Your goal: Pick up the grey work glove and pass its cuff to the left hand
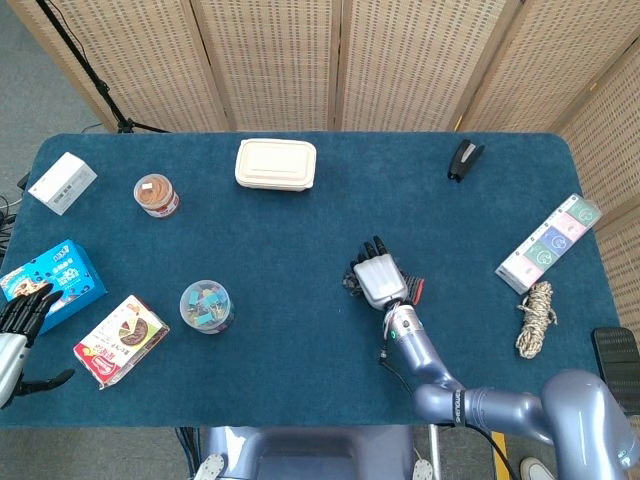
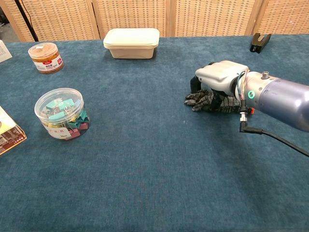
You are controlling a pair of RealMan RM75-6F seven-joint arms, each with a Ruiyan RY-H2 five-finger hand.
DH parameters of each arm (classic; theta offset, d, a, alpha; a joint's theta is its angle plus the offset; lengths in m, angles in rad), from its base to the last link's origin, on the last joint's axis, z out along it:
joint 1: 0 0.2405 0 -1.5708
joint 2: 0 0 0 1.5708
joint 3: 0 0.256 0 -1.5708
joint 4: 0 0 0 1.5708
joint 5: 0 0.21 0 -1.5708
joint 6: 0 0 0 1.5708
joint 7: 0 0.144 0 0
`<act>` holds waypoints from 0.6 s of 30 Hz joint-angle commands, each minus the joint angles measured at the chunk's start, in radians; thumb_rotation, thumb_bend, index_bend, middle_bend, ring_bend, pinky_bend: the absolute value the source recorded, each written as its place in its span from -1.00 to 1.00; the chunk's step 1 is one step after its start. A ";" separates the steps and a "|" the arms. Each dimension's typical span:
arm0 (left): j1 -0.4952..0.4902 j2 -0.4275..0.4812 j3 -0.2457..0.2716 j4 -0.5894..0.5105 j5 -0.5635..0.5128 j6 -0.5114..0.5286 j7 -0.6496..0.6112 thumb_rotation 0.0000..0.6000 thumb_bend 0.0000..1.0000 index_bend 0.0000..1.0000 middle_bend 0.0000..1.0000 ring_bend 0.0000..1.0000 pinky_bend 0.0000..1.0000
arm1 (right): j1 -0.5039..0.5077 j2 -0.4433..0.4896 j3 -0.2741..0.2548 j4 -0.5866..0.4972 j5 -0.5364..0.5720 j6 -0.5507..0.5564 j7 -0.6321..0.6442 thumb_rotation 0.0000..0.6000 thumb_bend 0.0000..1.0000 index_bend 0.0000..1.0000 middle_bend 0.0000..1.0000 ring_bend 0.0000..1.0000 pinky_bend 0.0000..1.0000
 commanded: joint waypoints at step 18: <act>-0.001 0.004 0.002 0.000 -0.001 0.000 -0.013 1.00 -1.00 -1.00 -1.00 -1.00 -1.00 | -0.055 -0.052 0.071 0.069 -0.271 0.061 0.390 1.00 0.20 0.11 -0.01 -0.48 -0.87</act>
